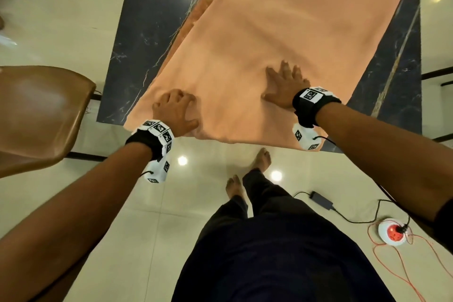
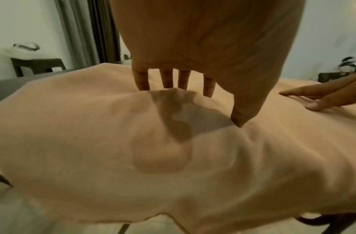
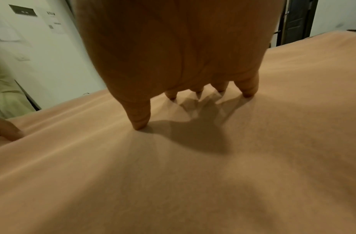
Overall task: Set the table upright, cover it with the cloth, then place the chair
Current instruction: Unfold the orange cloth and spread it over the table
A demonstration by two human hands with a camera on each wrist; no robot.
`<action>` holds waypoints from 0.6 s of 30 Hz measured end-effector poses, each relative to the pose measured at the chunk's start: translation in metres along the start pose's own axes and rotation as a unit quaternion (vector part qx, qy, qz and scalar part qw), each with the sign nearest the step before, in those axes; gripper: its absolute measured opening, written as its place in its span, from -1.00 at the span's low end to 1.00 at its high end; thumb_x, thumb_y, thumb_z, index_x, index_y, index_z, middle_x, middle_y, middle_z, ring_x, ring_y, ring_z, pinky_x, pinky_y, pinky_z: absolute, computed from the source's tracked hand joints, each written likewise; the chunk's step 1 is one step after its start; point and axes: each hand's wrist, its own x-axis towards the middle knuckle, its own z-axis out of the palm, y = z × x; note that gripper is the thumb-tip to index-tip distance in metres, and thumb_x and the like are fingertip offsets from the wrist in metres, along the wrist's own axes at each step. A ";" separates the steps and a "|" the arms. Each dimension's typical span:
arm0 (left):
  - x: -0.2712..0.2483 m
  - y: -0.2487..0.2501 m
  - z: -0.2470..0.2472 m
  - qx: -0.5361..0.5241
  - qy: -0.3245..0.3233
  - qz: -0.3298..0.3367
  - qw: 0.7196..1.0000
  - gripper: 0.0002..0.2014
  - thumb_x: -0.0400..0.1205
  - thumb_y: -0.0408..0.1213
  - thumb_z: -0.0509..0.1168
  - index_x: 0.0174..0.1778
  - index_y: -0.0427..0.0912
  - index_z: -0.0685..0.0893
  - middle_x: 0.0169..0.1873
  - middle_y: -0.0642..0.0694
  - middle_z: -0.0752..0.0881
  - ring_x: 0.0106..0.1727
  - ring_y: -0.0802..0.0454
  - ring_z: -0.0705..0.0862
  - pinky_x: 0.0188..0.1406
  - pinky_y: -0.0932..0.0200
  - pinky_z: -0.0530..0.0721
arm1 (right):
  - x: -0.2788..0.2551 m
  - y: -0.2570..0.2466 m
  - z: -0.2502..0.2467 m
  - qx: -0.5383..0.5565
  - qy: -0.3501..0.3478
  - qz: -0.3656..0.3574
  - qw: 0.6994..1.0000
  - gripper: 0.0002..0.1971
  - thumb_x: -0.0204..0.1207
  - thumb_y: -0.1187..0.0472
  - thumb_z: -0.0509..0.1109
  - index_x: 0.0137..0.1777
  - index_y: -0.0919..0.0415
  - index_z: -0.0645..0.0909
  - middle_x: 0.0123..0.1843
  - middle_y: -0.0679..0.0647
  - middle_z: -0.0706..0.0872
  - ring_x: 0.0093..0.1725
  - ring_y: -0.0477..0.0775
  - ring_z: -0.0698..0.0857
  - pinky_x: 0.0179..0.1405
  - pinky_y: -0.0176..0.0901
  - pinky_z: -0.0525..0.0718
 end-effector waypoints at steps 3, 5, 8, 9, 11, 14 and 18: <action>-0.012 0.002 0.010 0.006 0.030 0.010 0.999 -0.31 0.37 0.30 0.37 0.35 0.03 0.49 0.34 -0.13 0.47 0.36 -0.25 0.45 0.20 -0.24 0.49 | -0.003 0.004 -0.003 -0.002 -0.010 -0.006 1.000 -0.09 0.53 -0.45 0.24 0.72 -0.38 -0.24 0.78 -0.03 -0.41 0.76 0.30 -0.31 0.69 0.43 -0.06; -0.023 0.005 0.016 0.013 0.036 0.020 0.999 -0.28 0.34 0.40 0.28 0.29 0.00 0.51 0.27 -0.14 0.50 0.29 -0.25 0.48 0.17 -0.21 0.52 | -0.004 0.006 -0.007 -0.005 -0.016 -0.012 1.000 -0.08 0.50 -0.49 0.21 0.72 -0.40 -0.26 0.77 -0.04 -0.43 0.75 0.29 -0.34 0.69 0.43 -0.10; -0.039 0.013 0.024 0.015 0.029 0.041 0.999 -0.17 0.28 0.50 0.10 0.26 -0.07 0.53 0.21 -0.16 0.52 0.22 -0.24 0.49 0.10 -0.15 0.56 | -0.001 0.008 -0.018 -0.008 -0.031 -0.023 0.999 -0.06 0.46 -0.57 0.16 0.72 -0.39 -0.26 0.77 -0.03 -0.45 0.74 0.30 -0.37 0.68 0.46 -0.15; -0.043 0.018 0.025 0.022 0.022 0.050 0.998 -0.14 0.29 0.52 0.08 0.27 -0.10 0.52 0.21 -0.18 0.52 0.21 -0.25 0.48 0.10 -0.15 0.58 | 0.001 0.007 -0.022 -0.002 -0.035 -0.022 0.999 -0.06 0.45 -0.59 0.13 0.73 -0.39 -0.24 0.77 -0.03 -0.45 0.74 0.30 -0.38 0.67 0.47 -0.16; -0.050 0.031 0.026 0.052 -0.001 0.077 0.996 -0.14 0.36 0.52 0.10 0.31 -0.15 0.49 0.23 -0.24 0.52 0.23 -0.27 0.46 0.22 -0.15 0.53 | 0.003 0.005 -0.032 0.003 -0.048 -0.018 0.999 -0.04 0.42 -0.63 0.08 0.73 -0.38 -0.24 0.77 -0.02 -0.44 0.74 0.31 -0.39 0.65 0.49 -0.17; -0.045 0.047 0.021 0.034 -0.043 0.076 0.996 -0.24 0.46 0.44 0.17 0.33 -0.13 0.47 0.27 -0.22 0.52 0.27 -0.25 0.46 0.32 -0.11 0.47 | 0.012 0.000 -0.045 -0.001 -0.065 -0.013 0.998 -0.01 0.37 -0.68 0.05 0.72 -0.39 -0.25 0.77 -0.03 -0.44 0.73 0.35 -0.39 0.63 0.55 -0.17; -0.021 0.058 0.005 -0.054 -0.006 0.031 0.998 -0.41 0.53 0.28 0.23 0.35 -0.03 0.49 0.30 -0.13 0.53 0.30 -0.15 0.48 0.25 -0.12 0.52 | 0.024 -0.006 -0.062 0.008 -0.087 -0.022 0.996 0.00 0.33 -0.71 0.02 0.72 -0.41 -0.26 0.76 -0.05 -0.47 0.71 0.36 -0.44 0.61 0.55 -0.23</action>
